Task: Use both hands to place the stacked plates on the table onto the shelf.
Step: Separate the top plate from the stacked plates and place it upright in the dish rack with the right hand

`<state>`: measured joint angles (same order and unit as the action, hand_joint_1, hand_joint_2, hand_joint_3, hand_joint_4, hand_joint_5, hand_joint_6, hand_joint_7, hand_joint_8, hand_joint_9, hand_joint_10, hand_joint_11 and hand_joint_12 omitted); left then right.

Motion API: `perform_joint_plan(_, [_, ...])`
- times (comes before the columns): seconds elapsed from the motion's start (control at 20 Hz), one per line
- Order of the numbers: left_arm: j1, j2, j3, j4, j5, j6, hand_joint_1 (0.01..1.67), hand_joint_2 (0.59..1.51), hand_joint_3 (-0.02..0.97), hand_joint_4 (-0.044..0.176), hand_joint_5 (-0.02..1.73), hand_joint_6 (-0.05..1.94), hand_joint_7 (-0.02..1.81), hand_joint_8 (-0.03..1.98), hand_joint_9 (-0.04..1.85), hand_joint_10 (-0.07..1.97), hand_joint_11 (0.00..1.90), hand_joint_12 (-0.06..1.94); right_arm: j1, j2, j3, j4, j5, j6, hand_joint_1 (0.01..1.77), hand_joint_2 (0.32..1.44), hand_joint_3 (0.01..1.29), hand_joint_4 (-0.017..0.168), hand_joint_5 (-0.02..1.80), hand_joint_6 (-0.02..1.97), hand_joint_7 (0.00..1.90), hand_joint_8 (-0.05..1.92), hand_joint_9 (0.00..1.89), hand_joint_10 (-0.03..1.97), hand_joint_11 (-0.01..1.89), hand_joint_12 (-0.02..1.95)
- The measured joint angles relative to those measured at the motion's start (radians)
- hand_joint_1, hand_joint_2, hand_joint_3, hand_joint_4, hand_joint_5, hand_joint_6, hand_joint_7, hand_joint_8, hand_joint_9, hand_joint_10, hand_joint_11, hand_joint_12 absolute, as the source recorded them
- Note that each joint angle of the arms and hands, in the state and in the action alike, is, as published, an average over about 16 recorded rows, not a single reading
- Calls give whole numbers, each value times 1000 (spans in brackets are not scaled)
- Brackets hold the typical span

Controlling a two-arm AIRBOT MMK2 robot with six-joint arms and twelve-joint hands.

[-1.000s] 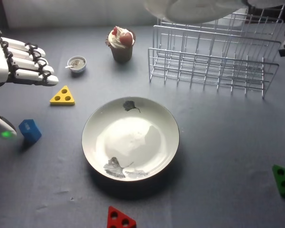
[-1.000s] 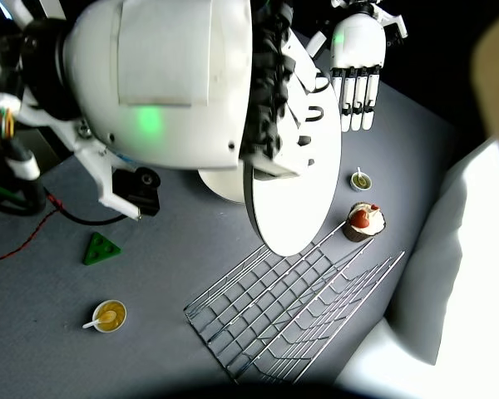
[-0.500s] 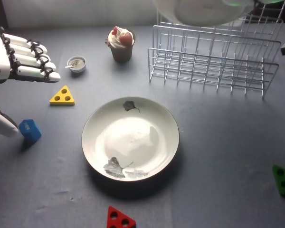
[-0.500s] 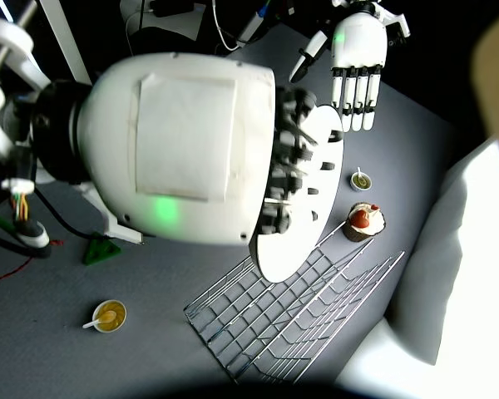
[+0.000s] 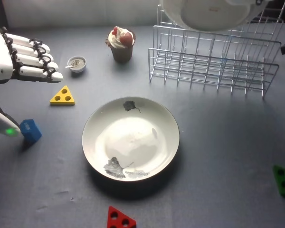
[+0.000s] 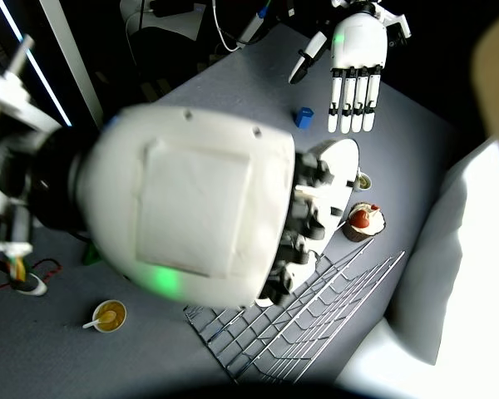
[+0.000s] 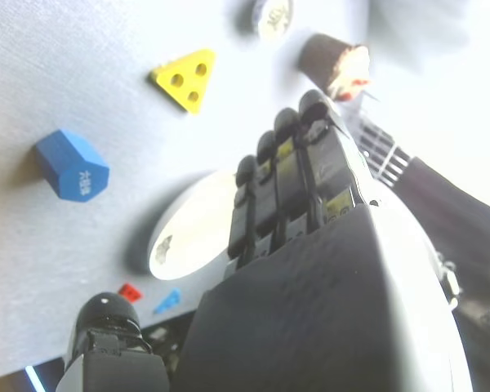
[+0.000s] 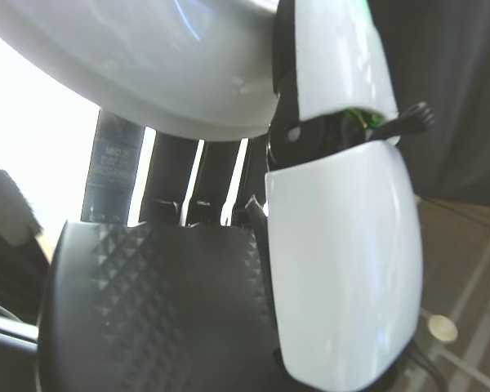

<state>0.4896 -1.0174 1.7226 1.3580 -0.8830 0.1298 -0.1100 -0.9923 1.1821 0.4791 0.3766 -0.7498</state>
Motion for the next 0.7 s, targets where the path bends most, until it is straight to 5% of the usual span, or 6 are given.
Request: perform_joint_plan(0.7, [-2, -5, -14, 8, 15, -1, 15, 953, -1, 8, 138, 19, 186, 7, 192, 20, 180, 14, 33, -51, 93, 122, -79, 8, 1472, 899, 14, -9, 1008, 707, 1156, 444, 1248, 466, 1035, 1305])
